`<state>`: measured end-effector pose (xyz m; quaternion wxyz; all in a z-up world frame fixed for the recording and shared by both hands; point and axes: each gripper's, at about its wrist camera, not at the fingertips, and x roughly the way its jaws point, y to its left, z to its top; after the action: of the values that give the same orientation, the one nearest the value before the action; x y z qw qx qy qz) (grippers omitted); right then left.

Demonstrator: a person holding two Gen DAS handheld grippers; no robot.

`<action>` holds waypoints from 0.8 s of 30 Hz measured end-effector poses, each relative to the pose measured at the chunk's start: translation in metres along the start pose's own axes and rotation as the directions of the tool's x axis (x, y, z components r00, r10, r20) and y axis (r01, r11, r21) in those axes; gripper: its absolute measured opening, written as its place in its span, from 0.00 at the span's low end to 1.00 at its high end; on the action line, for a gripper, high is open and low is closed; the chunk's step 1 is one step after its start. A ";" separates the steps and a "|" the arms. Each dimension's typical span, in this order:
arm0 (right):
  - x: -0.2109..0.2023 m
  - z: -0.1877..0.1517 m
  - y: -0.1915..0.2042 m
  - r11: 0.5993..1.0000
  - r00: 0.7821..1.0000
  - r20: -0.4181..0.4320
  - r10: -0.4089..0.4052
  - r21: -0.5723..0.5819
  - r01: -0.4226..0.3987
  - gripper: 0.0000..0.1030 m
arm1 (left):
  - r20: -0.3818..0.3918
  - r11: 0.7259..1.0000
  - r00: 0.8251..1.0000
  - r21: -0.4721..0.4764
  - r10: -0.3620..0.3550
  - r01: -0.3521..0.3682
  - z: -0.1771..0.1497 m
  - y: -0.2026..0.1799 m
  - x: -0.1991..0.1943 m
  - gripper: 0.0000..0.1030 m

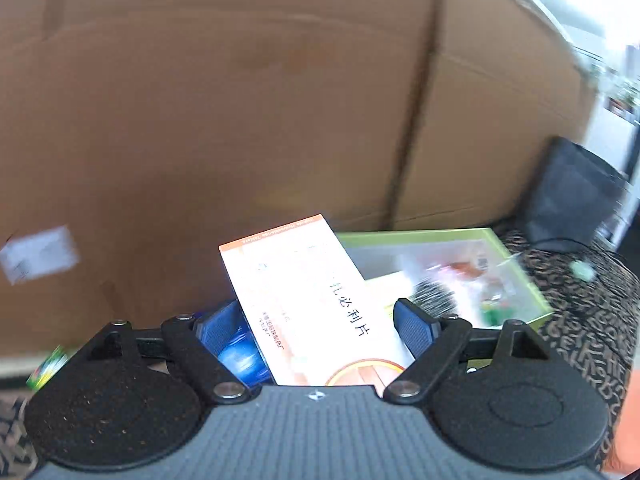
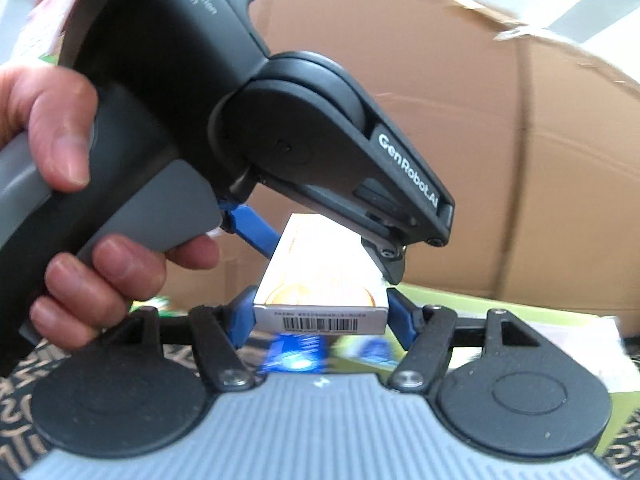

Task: Organize objects
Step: 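Carry the white-orange box into the lime-green box and release it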

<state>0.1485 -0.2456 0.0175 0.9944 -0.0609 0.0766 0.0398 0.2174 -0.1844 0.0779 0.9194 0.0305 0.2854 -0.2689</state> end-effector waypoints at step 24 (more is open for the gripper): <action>0.014 -0.025 -0.084 0.921 0.925 -0.078 -0.373 0.094 0.379 0.85 | -0.004 0.998 0.999 -0.046 -0.035 0.035 -0.004 -0.033 0.066 0.89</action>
<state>0.1661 -0.3313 0.0009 0.9827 -0.0220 0.0946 -0.1578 0.2443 -0.2428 0.0425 0.9143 0.0050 0.2943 -0.2782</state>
